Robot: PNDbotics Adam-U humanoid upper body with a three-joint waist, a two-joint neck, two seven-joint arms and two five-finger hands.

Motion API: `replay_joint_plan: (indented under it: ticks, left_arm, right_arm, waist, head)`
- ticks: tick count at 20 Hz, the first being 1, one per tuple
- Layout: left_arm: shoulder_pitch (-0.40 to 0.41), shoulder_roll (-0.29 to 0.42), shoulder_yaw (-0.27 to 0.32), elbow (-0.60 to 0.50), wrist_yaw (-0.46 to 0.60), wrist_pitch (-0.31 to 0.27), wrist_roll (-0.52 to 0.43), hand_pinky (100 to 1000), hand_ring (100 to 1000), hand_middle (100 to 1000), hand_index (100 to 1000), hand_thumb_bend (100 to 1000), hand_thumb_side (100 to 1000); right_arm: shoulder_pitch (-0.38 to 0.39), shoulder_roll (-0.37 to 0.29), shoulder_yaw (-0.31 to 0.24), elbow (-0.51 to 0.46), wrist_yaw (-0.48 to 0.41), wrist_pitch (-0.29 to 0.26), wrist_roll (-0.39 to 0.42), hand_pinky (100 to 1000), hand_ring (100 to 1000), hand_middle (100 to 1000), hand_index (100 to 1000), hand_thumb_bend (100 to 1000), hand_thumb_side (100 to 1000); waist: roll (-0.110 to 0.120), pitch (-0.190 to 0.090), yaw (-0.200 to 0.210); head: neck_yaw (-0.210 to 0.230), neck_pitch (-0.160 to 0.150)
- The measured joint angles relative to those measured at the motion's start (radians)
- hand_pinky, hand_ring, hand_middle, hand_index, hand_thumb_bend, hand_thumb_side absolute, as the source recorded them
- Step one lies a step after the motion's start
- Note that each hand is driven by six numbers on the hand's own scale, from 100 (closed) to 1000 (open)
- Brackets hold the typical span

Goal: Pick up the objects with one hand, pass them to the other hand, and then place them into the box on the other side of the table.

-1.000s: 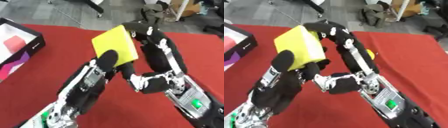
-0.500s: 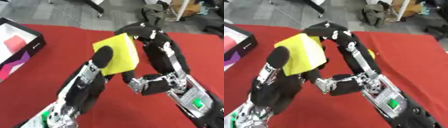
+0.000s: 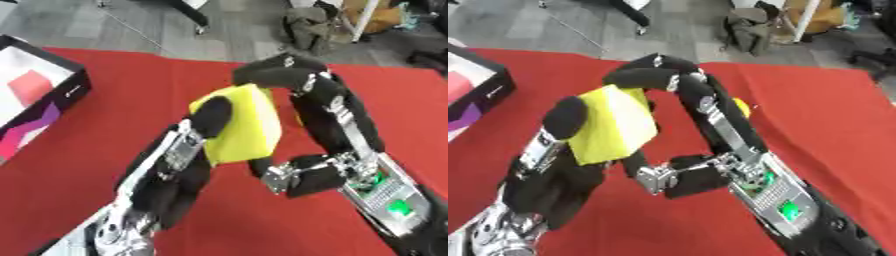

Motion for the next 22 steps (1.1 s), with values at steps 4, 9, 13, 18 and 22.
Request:
replay_joint_plan:
  ticks: [4, 9, 13, 18, 22]
  left_arm:
    - [0.000, 0.000, 0.000, 0.000, -0.001, 0.008, -0.002, 964, 583, 537, 476, 100, 423]
    - [0.000, 0.000, 0.000, -0.007, -0.021, 0.038, 0.056, 969, 556, 500, 437, 100, 436]
    - [0.000, 0.000, 0.000, -0.013, -0.044, 0.052, 0.098, 970, 556, 499, 432, 100, 434]
    - [0.018, 0.001, 0.000, -0.013, -0.063, 0.056, 0.124, 978, 560, 500, 429, 100, 433]
    - [0.033, 0.010, 0.003, -0.014, -0.072, 0.054, 0.130, 980, 562, 502, 431, 100, 431]
  right_arm:
    - [0.003, -0.001, -0.002, 0.002, 0.004, -0.006, 0.003, 766, 544, 249, 467, 100, 100]
    - [0.008, -0.005, -0.013, 0.002, 0.021, -0.020, 0.019, 766, 559, 314, 556, 100, 100]
    - [0.020, -0.008, -0.029, 0.003, 0.050, -0.041, 0.030, 796, 627, 442, 676, 100, 199]
    - [0.035, -0.009, -0.046, 0.003, 0.099, -0.056, 0.035, 883, 810, 774, 939, 174, 264]
    - [0.042, -0.016, -0.052, 0.003, 0.124, -0.060, 0.058, 985, 931, 945, 1000, 258, 311]
  waist:
    - [0.000, 0.000, 0.000]
    - [0.001, 0.000, 0.000]
    - [0.003, 0.000, -0.002]
    - [0.003, 0.000, -0.011]
    - [0.003, 0.000, -0.011]
  head:
    - [-0.001, 0.007]
    - [-0.001, 0.007]
    - [0.000, 0.007]
    - [0.004, 0.006]
    - [0.004, 0.006]
